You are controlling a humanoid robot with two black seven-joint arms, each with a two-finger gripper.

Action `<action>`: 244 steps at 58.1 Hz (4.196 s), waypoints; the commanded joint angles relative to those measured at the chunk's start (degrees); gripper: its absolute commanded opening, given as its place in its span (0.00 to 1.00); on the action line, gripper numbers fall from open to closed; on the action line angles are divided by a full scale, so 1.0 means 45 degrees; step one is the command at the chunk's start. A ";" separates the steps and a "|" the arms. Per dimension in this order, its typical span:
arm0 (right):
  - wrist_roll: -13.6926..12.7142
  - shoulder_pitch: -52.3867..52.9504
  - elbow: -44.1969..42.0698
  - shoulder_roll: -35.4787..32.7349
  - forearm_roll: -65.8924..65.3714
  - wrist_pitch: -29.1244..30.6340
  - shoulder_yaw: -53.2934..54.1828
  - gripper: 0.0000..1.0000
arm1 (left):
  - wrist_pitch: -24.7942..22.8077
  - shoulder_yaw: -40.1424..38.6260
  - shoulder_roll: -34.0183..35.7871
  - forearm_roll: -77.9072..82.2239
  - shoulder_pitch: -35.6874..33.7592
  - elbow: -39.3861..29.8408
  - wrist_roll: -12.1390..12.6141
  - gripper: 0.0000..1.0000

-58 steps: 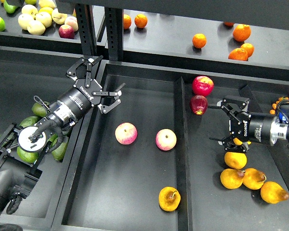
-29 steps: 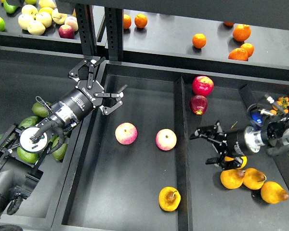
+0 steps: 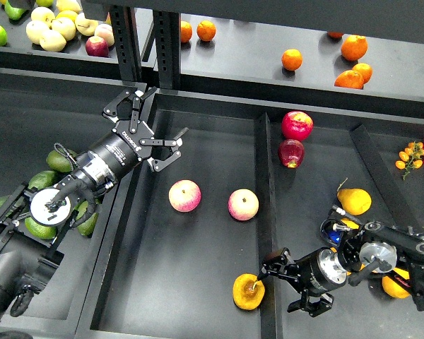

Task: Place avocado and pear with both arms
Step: 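Close the right gripper around the yellow pear, then lift the pear and carry it into the pear bin, then lower the pear among the pears and open the right gripper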

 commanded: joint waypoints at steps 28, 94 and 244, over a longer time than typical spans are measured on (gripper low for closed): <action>-0.0001 -0.0783 -0.0742 0.0816 -0.0312 0.0000 0.0393 0.92 | -0.0017 0.0043 -0.0001 -0.0001 -0.0002 -0.0054 0.0001 0.99; -0.0001 -0.0901 -0.4394 0.1675 0.0020 0.0000 0.3030 0.19 | -0.0173 0.0258 -0.0001 0.0019 0.0134 0.0004 0.0001 0.99; -0.0001 -0.0862 -0.1484 -0.2700 0.5079 0.0000 -0.1404 0.99 | -0.0173 0.0648 -0.0001 0.0019 0.0232 0.0336 0.0060 0.99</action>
